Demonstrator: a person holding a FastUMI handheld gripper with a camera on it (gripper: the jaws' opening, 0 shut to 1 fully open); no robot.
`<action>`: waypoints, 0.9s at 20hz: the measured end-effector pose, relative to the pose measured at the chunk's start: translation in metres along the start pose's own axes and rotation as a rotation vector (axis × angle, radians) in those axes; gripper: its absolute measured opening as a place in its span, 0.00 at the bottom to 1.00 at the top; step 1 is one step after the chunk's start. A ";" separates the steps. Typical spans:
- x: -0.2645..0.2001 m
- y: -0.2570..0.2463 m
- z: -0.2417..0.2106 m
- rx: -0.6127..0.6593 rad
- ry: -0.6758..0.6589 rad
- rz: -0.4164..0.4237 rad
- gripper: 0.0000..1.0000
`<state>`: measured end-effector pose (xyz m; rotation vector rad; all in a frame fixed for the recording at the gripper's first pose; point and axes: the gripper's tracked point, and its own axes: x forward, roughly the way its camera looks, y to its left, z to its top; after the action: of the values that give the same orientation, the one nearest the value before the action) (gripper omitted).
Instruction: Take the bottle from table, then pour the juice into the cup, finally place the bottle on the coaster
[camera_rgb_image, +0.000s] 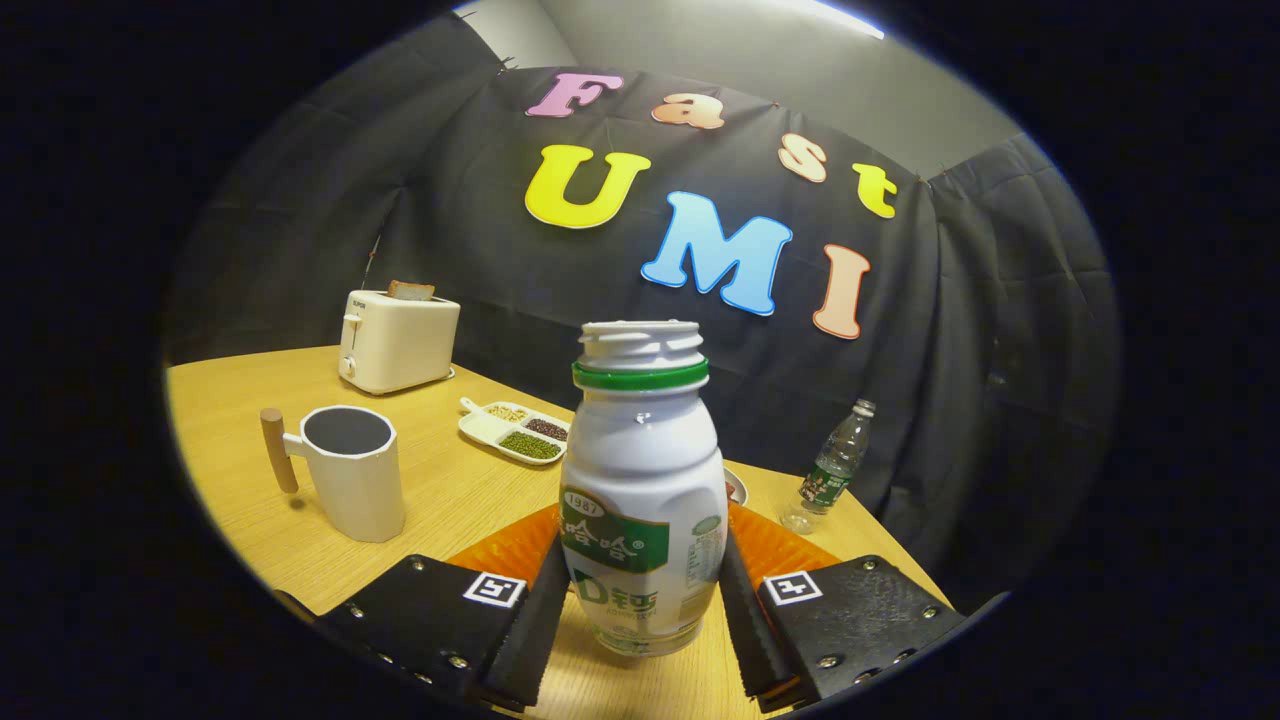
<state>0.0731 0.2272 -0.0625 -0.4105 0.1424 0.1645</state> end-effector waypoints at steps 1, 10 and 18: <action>0.002 0.002 0.001 -0.021 0.003 0.006 0.72; 0.022 0.022 0.011 -0.235 0.015 0.042 0.72; 0.039 0.049 0.017 -0.374 0.001 0.080 0.72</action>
<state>0.1039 0.2830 -0.0729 -0.7781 0.1294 0.2709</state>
